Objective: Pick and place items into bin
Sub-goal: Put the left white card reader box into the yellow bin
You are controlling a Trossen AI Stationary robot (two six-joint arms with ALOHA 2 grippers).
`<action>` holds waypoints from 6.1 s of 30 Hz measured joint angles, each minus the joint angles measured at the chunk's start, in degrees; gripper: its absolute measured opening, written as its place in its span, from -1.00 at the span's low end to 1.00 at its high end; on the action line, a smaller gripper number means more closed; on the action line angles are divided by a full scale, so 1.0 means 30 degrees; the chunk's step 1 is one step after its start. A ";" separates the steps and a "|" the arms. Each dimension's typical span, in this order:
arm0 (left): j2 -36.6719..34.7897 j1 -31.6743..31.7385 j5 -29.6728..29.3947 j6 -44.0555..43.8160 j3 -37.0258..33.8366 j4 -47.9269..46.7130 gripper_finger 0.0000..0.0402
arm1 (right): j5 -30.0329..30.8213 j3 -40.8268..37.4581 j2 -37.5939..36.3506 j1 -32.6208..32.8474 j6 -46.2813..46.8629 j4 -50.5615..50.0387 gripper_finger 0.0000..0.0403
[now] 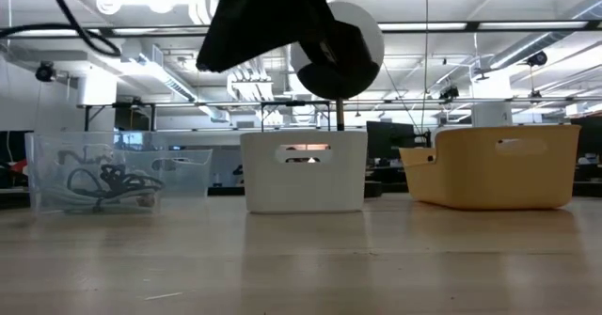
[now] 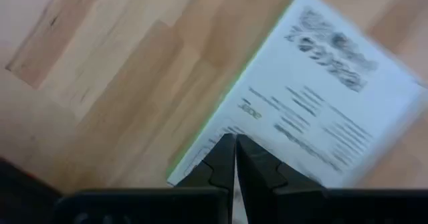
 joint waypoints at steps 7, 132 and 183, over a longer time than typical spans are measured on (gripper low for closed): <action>0.3070 0.0487 -0.0801 0.1895 0.0723 0.6337 -1.00 | -0.0412 0.0035 0.0000 -0.0127 -0.0690 -0.0157 -0.96; 0.8986 0.5939 -0.0413 1.1435 0.1969 2.2592 -1.00 | -0.6630 -0.9364 -0.0051 0.1570 -0.0624 1.1544 -0.96; 0.8372 0.8262 0.0105 1.6795 0.3264 2.3886 -1.00 | -0.3683 -0.7557 -0.4042 0.0636 -0.7026 0.2202 -0.51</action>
